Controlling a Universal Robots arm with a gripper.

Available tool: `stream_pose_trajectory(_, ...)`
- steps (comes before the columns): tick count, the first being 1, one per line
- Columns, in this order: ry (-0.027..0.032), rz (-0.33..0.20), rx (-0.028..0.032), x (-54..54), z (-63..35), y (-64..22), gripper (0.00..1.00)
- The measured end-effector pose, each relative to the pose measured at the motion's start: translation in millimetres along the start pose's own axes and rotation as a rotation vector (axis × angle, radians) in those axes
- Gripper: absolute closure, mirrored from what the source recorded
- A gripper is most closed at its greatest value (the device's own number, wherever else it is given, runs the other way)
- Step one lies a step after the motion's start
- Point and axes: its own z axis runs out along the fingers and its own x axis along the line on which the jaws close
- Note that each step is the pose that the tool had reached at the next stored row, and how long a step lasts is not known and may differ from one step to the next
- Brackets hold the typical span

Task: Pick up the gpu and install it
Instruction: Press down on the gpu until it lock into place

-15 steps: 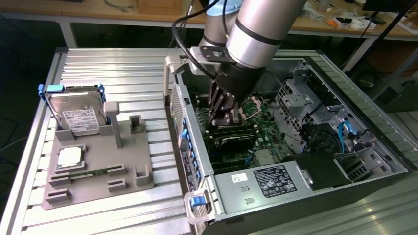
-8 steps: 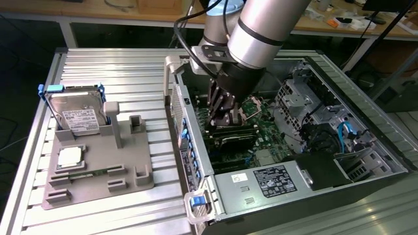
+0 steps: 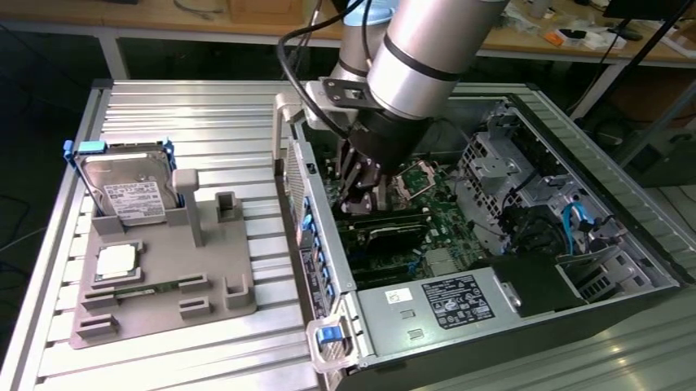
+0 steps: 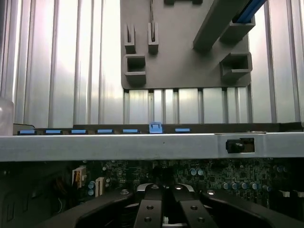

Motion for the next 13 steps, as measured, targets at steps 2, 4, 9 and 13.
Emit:
stream_pose_trajectory(2, 0.0007, -0.005, -0.0001, 0.2, 0.8, 0.7, 0.89)
stream_pose_trajectory(4, 0.0008, -0.007, -0.0098, 0.2, 0.1, -2.4, 0.89)
stream_pose_trajectory(9, -0.0017, -0.007, -0.0666, 0.3, -0.9, -10.3, 0.89)
stream_pose_trajectory(13, -0.0036, -0.007, -0.1322, 0.7, -2.4, -23.7, 0.89)
